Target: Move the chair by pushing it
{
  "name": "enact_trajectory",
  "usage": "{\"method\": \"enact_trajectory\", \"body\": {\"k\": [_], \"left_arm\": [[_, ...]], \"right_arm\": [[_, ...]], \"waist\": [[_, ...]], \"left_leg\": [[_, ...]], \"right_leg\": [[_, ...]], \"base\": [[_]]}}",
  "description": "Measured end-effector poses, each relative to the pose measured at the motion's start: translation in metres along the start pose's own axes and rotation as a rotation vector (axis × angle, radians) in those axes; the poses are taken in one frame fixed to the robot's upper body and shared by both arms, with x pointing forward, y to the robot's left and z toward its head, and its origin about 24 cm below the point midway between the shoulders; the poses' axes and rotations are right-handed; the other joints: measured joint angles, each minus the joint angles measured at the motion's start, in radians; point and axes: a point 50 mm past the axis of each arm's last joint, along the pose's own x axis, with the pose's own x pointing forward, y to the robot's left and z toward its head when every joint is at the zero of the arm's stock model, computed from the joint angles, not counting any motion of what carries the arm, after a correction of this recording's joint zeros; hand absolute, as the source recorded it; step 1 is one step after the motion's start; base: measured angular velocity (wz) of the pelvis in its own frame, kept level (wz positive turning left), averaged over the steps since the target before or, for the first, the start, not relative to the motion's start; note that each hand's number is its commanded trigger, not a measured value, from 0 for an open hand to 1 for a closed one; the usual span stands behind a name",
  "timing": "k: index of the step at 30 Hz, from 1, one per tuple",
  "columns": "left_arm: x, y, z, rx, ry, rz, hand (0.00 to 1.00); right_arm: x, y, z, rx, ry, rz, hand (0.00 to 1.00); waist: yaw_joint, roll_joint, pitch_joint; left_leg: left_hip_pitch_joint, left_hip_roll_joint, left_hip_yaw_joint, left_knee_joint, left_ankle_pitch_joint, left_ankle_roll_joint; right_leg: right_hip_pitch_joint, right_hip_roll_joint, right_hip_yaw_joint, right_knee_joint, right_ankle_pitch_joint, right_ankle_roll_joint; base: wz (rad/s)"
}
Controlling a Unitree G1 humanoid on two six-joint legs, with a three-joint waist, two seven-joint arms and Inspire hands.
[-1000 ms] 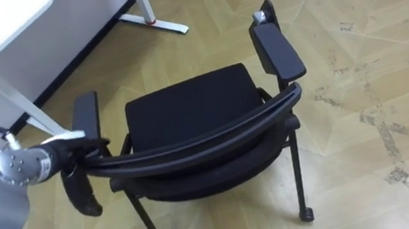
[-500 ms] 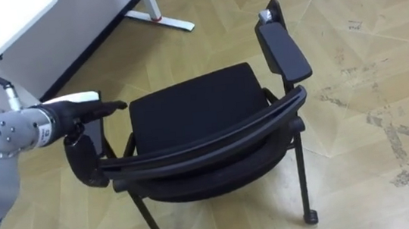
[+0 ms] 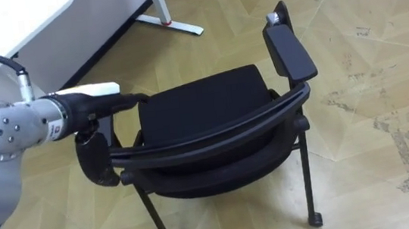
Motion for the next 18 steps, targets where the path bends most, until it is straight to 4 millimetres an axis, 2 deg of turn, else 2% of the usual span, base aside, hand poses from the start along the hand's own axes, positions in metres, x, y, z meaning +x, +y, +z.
{"method": "enact_trajectory", "body": {"k": [5, 11, 13, 16, 18], "left_arm": [[0.006, -0.007, 0.005, 0.02, -0.012, -0.039, 0.0], [0.012, -0.017, 0.013, 0.054, -0.032, -0.089, 0.0], [0.013, -0.017, 0.014, 0.056, -0.035, -0.091, 0.0], [0.016, -0.018, 0.014, 0.038, -0.044, -0.075, 0.0], [0.025, -0.021, 0.01, -0.004, -0.038, -0.072, 0.0]], "right_arm": [[0.0, 0.001, 0.002, 0.019, -0.007, 0.004, 0.0], [0.0, 0.002, 0.002, 0.042, -0.012, 0.01, 0.0], [0.0, 0.002, 0.002, 0.041, -0.012, 0.009, 0.0], [0.001, 0.003, 0.004, 0.04, -0.017, -0.001, 0.0], [0.001, 0.003, 0.005, 0.033, -0.019, -0.022, 0.0]], "waist": [[-0.003, 0.0, 0.0011], [-0.005, -0.006, 0.0062], [-0.009, -0.01, 0.0096], [-0.021, -0.01, 0.0096], [-0.025, -0.016, 0.0136]], "left_leg": [[0.0, -0.001, -0.008, -0.001, 0.0, 0.0], [-0.002, -0.002, -0.008, -0.001, 0.0, 0.0], [-0.003, -0.002, -0.008, -0.002, 0.0, 0.0], [-0.003, -0.002, -0.006, -0.001, 0.0, 0.0], [-0.004, -0.002, -0.005, -0.001, 0.0, 0.0]], "right_leg": [[0.001, -0.001, 0.0, 0.0, 0.0, 0.0], [-0.001, -0.001, 0.0, -0.004, 0.0, 0.0], [-0.002, -0.001, 0.0, -0.005, -0.001, 0.001], [-0.001, -0.001, 0.0, -0.004, -0.001, 0.001], [-0.002, 0.0, 0.0, -0.003, -0.001, 0.001]], "base": [[0.0], [0.0], [0.0], [0.0], [0.0]]}}
